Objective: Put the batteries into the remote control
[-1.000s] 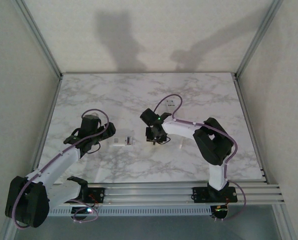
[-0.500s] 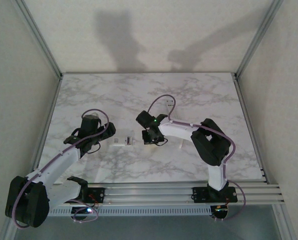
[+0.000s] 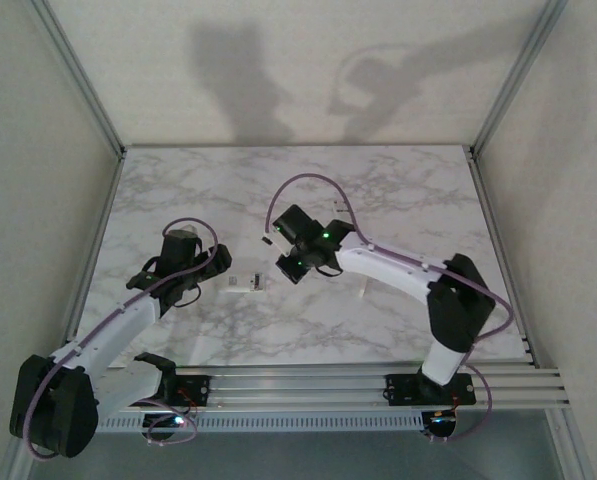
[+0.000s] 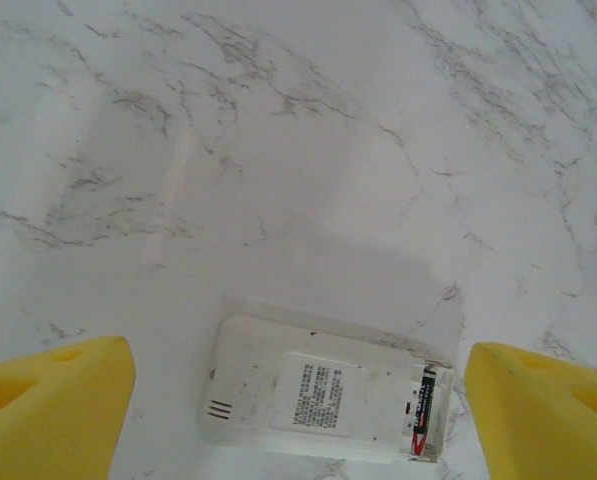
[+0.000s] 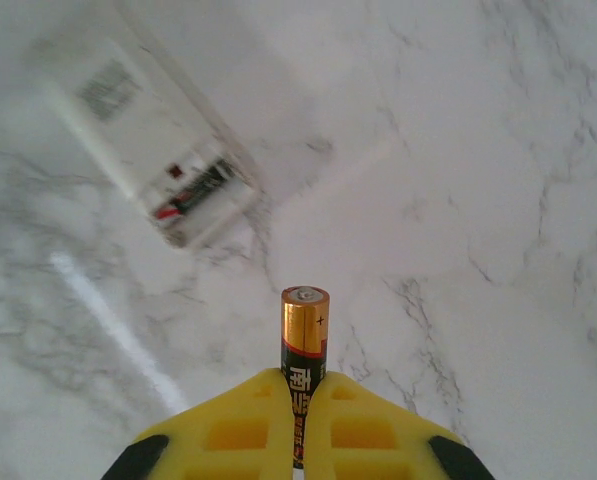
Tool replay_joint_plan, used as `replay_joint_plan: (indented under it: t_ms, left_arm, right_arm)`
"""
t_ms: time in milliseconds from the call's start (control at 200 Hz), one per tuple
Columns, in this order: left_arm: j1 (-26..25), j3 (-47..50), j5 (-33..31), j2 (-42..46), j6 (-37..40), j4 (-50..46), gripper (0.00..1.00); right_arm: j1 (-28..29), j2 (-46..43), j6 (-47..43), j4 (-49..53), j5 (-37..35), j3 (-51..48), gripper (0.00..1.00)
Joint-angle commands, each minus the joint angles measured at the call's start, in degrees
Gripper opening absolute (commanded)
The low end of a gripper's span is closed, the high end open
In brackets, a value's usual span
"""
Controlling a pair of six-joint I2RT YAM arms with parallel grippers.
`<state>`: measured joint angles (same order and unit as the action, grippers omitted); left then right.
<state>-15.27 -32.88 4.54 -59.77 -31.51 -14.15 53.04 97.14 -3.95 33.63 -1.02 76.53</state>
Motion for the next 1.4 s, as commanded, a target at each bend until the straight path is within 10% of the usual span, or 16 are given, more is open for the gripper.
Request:
replay_joint_plan:
  t_ms: [0, 240, 606, 1392]
  left_arm:
    - [0.40, -0.12, -0.97, 1.36, -0.13, -1.11, 0.86]
    - [0.35, 0.44, -0.76, 1.17, -1.19, 0.14, 0.86]
    - [0.43, 0.60, 2.93, -3.92, -2.53, 3.52, 0.86]
    - [0.51, 2.46, 3.52, -7.17, -0.66, 3.61, 0.86]
  right_arm:
    - [0.29, -5.06, -7.74, -4.17, 5.60, -3.02, 0.03]
    - [0.17, -4.35, -2.72, -10.08, 6.41, -2.54, 0.02]
    - [1.07, 10.40, 45.01, -15.67, -0.66, 2.64, 0.04]
    - [6.38, 22.11, 52.40, -11.65, -4.08, 7.08, 0.17]
